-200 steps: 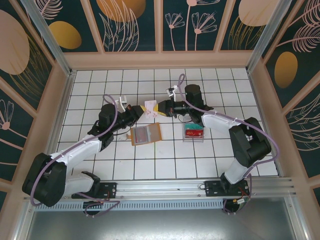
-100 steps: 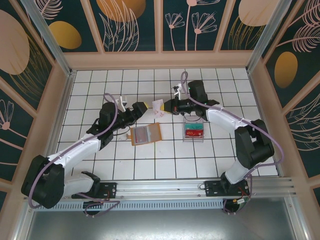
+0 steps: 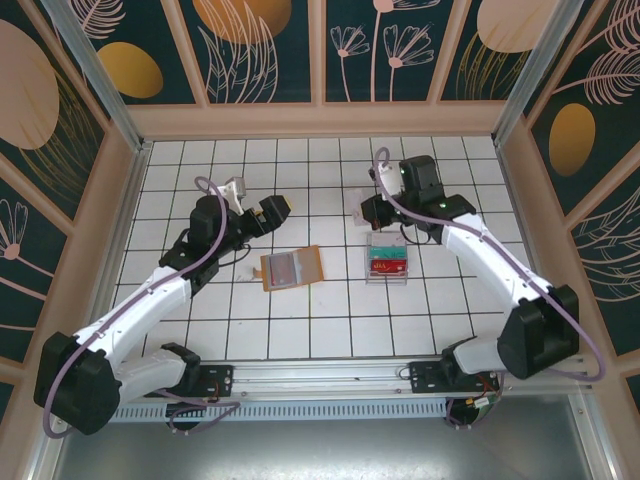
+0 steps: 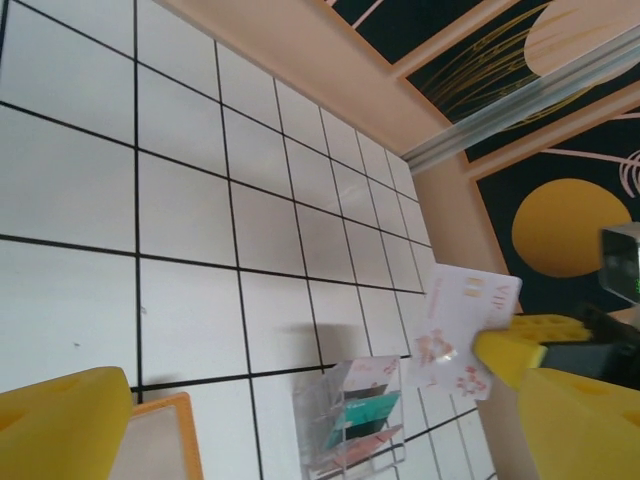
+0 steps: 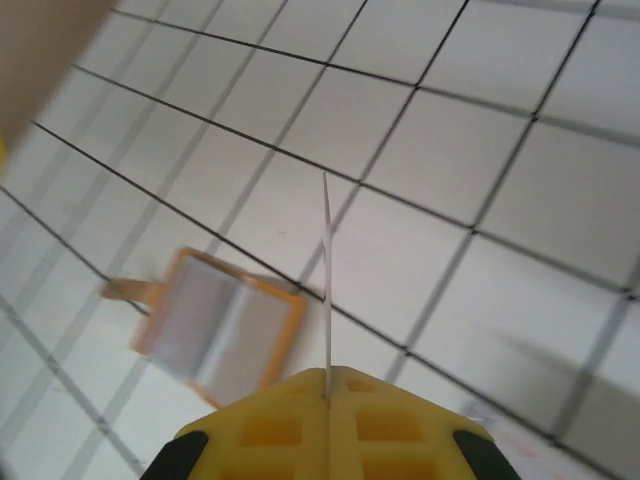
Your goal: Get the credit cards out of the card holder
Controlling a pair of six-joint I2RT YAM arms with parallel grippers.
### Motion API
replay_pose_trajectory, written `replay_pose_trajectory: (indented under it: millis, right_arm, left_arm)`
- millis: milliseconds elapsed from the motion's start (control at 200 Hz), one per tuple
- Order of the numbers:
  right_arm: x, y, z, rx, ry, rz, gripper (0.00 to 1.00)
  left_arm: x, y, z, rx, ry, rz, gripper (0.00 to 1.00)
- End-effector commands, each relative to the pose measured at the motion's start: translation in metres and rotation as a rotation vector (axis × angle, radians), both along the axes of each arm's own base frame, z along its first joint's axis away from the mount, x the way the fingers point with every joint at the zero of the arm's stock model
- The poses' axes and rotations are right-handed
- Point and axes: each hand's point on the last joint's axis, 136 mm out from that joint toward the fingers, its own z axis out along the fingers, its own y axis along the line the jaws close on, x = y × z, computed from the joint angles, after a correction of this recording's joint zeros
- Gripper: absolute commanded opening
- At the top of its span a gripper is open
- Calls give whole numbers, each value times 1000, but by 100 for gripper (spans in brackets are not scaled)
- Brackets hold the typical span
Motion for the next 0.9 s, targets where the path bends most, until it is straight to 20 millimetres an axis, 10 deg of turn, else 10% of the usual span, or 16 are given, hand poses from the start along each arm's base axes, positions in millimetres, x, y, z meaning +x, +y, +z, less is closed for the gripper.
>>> replay_pose_trajectory:
  millis: [0,350,896]
  right_arm:
    - [-5,-34,-18,-311,-131,66,0]
    - [-31,-60,-63,-871,-261,420,0]
    - [-35,-71,-102,-988,-259,561,0]
  left_arm:
    - [3,7,10,74,-65,12,98]
    - [4,0,0,90,-83,-31,98]
    - [2,6,-12,107,-66,-8,98]
